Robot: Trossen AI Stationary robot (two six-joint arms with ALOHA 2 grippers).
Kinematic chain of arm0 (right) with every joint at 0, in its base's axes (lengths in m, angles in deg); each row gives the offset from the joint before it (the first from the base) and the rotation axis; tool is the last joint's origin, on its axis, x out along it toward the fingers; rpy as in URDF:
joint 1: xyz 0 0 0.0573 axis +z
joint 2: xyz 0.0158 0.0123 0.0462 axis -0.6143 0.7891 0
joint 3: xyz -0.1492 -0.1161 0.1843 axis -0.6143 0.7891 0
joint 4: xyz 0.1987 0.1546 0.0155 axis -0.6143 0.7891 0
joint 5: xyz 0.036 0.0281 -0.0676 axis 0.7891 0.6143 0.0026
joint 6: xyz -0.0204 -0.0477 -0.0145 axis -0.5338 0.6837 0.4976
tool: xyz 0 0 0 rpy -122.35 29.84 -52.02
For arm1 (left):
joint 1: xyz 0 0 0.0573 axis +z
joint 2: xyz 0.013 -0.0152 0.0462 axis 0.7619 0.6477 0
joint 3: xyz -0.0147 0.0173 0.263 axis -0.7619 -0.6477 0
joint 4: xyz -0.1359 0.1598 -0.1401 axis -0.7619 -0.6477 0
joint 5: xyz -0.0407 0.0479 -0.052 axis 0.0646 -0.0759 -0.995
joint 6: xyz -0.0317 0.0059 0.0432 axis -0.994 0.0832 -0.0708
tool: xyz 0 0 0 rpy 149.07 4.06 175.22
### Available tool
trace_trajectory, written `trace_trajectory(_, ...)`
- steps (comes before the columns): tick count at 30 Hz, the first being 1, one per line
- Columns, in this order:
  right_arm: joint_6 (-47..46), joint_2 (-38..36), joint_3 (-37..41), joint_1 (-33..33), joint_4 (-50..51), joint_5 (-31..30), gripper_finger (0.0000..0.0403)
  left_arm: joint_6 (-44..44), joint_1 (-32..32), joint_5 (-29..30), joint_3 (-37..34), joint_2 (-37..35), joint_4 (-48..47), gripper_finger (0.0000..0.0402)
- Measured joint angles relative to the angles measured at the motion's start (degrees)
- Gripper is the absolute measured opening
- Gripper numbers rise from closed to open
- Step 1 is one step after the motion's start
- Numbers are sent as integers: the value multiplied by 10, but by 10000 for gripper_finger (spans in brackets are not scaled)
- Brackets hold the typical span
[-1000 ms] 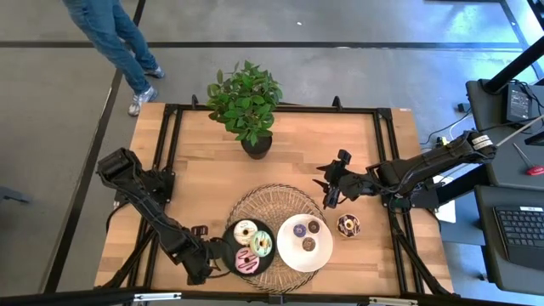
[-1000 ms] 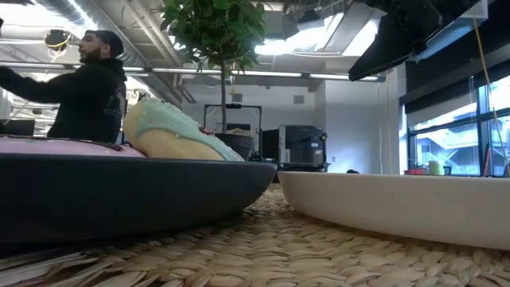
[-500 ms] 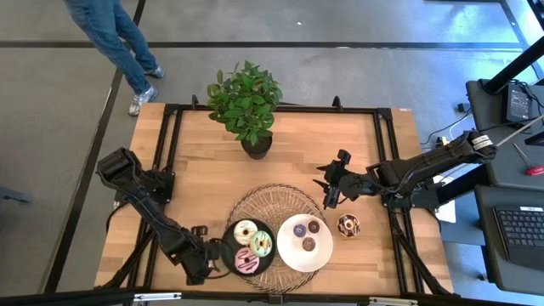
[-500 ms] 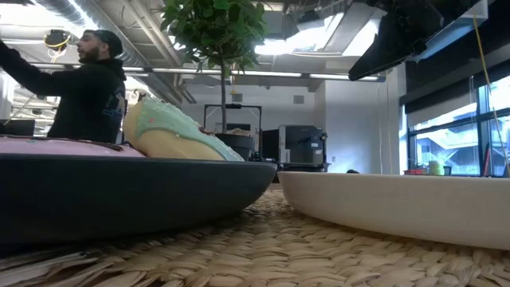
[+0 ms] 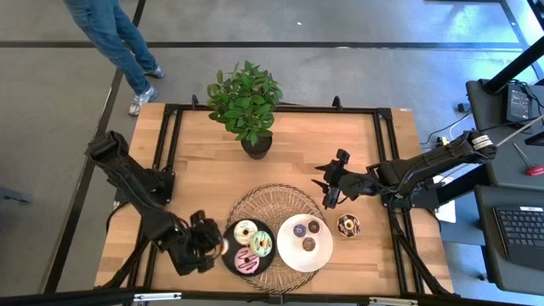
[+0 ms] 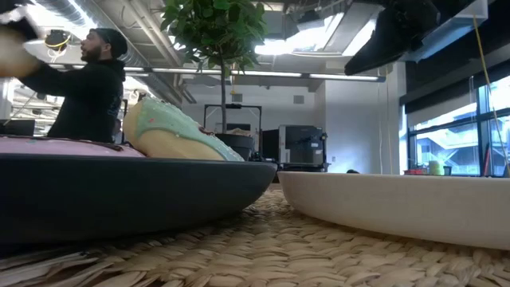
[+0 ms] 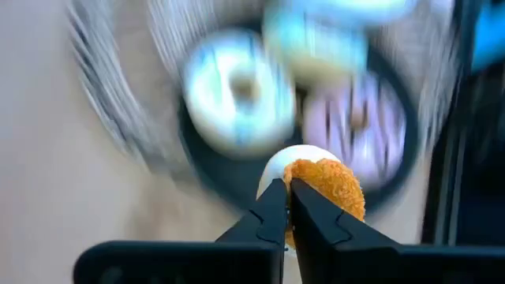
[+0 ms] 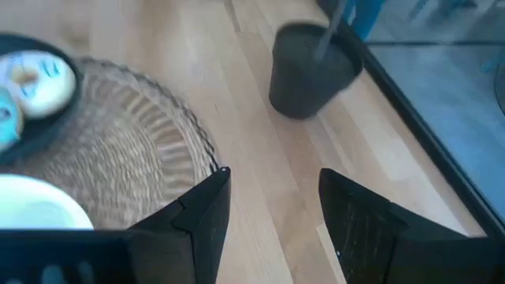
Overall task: Pick & Place donuts
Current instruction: Put the small yellow donut on the white plate
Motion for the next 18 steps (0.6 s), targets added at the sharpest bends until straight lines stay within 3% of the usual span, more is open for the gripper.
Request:
trace_trajectory(3,21,0,0,0,-31,0,195,18,8,126,0,-24,9,12)
trace_trajectory(5,35,1,0,0,-53,0,195,44,22,176,1,-27,18,13)
trace_trajectory(10,65,28,0,0,-111,0,195,179,79,210,1,-7,81,14)
trace_trajectory(18,159,94,0,-1,-219,0,195,413,186,329,1,43,302,14)
